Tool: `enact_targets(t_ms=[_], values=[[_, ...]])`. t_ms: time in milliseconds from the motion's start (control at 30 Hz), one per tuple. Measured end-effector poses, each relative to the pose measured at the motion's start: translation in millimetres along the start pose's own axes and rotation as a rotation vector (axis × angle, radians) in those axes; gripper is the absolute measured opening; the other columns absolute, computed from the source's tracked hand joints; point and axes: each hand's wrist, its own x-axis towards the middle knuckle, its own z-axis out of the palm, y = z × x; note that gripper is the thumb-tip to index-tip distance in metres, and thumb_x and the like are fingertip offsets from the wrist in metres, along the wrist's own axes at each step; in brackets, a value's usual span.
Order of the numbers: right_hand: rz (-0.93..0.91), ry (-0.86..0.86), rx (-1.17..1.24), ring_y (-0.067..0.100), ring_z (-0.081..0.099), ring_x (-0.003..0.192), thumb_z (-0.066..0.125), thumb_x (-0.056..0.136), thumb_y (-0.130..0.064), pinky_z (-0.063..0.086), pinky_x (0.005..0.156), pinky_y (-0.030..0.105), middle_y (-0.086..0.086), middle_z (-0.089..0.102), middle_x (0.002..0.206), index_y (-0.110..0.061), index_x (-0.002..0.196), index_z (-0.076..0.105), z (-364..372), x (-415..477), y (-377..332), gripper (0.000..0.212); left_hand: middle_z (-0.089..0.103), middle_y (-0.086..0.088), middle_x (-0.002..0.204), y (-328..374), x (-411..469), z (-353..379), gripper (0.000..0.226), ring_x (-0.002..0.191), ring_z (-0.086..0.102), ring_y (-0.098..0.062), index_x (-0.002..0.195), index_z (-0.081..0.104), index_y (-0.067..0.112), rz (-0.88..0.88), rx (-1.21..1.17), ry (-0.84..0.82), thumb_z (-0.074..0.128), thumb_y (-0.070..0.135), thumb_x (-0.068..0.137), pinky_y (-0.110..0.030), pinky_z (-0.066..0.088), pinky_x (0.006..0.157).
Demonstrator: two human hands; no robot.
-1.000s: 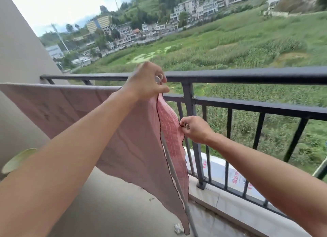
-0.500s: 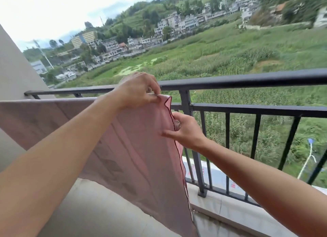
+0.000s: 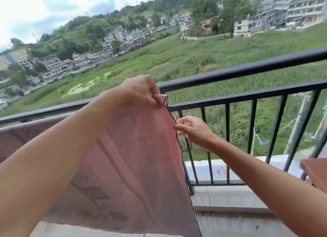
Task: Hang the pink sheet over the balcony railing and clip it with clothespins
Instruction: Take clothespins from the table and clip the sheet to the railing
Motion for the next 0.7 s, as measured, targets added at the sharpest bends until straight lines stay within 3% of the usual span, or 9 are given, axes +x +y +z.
enact_targets(t_ms=[100,200,333,433,533,600,700], values=[[0.161,-0.005,0.148,0.013,0.053,0.067,0.047,0.099,-0.022,0.045,0.059,0.026,0.011,0.068,0.100,0.005,0.121,0.055,-16.2,-13.9,3.8,0.035,0.065,-0.001,0.071,3.6,-2.3,-2.4,0.023,0.069,0.057,-0.019,0.072,0.074,0.024,0.065,0.039,0.004,0.070,0.046,0.077,-0.033,0.047,0.058],[0.191,0.024,0.188,0.024,0.066,0.087,0.046,0.101,-0.027,0.051,0.080,0.033,0.018,0.070,0.103,0.010,0.113,0.059,-29.9,-23.5,-1.4,0.041,0.066,0.001,0.071,9.7,1.0,-4.7,0.020,0.065,0.052,-0.013,0.066,0.071,0.024,0.104,0.062,-0.002,0.073,0.039,0.079,-0.027,0.043,0.055],[0.173,0.048,0.100,0.014,0.061,0.073,0.050,0.099,-0.026,0.041,0.067,0.028,0.017,0.072,0.098,0.006,0.090,0.064,-43.3,-30.4,-13.9,0.036,0.062,0.004,0.065,9.5,7.3,-1.3,0.018,0.060,0.049,-0.010,0.066,0.071,0.019,0.106,0.075,-0.044,0.075,0.033,0.076,-0.026,0.042,0.053],[0.135,0.123,0.326,0.016,0.065,0.079,0.065,0.085,-0.014,0.054,0.072,0.028,0.018,0.071,0.101,0.007,0.103,0.066,-49.3,-31.6,-20.1,0.027,0.062,0.009,0.067,5.5,8.7,-0.2,0.019,0.060,0.050,-0.008,0.062,0.067,0.024,0.095,0.014,-0.074,0.075,0.031,0.078,-0.028,0.048,0.059],[0.074,0.197,0.605,0.024,0.068,0.091,0.072,0.068,-0.005,0.059,0.078,0.026,0.020,0.068,0.106,0.007,0.108,0.064,-51.8,-30.5,-27.3,0.042,0.063,0.011,0.076,4.7,6.8,1.1,0.018,0.068,0.053,-0.006,0.065,0.067,0.028,0.119,-0.046,-0.052,0.073,0.030,0.082,-0.026,0.050,0.065],[0.016,0.182,0.652,0.023,0.069,0.091,0.073,0.067,-0.003,0.058,0.082,0.028,0.017,0.070,0.102,0.006,0.107,0.065,-51.2,-28.2,-32.9,0.041,0.059,0.015,0.072,3.4,5.8,1.9,0.024,0.068,0.050,-0.003,0.060,0.065,0.032,0.140,-0.119,-0.046,0.073,0.029,0.083,-0.025,0.045,0.066],[-0.065,0.190,0.613,0.017,0.070,0.081,0.074,0.066,-0.005,0.058,0.080,0.025,0.009,0.072,0.087,0.000,0.096,0.068,-46.4,-22.1,-41.2,0.031,0.058,0.018,0.067,-2.1,6.8,3.3,0.028,0.069,0.052,-0.004,0.055,0.066,0.033,0.153,-0.197,-0.044,0.074,0.029,0.082,-0.033,0.050,0.076]])
